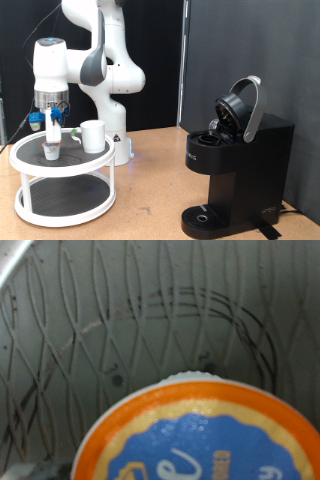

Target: Make a cup of coffee with the keurig machine

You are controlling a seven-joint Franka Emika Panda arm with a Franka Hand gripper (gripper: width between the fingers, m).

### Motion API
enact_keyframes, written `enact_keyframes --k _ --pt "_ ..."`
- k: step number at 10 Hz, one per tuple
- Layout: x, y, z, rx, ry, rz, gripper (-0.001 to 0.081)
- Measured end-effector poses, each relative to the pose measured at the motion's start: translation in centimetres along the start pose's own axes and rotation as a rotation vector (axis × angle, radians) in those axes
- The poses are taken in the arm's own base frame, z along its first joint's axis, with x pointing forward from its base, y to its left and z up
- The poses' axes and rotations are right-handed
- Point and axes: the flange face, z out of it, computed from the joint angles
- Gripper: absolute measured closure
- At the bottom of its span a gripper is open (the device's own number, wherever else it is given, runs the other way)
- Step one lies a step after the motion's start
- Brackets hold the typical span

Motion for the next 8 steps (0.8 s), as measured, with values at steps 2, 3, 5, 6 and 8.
enact_keyframes --k 2,3,5,6,8 --pt "0.4 -0.3 -1.6 -0.032 -0.025 -0.004 0.0420" --pt "0.6 -0.4 -2.5 -0.036 -0.035 -0.007 0.0420" --pt "1.1 -0.7 -4.2 -0.021 -0.035 -0.027 0.0420" --pt "1.4 -0.6 -4.6 -0.010 -0.031 -0.032 0.0420" --pt "1.2 -0.6 -4.5 -0.019 -0.049 -0.018 0.0420"
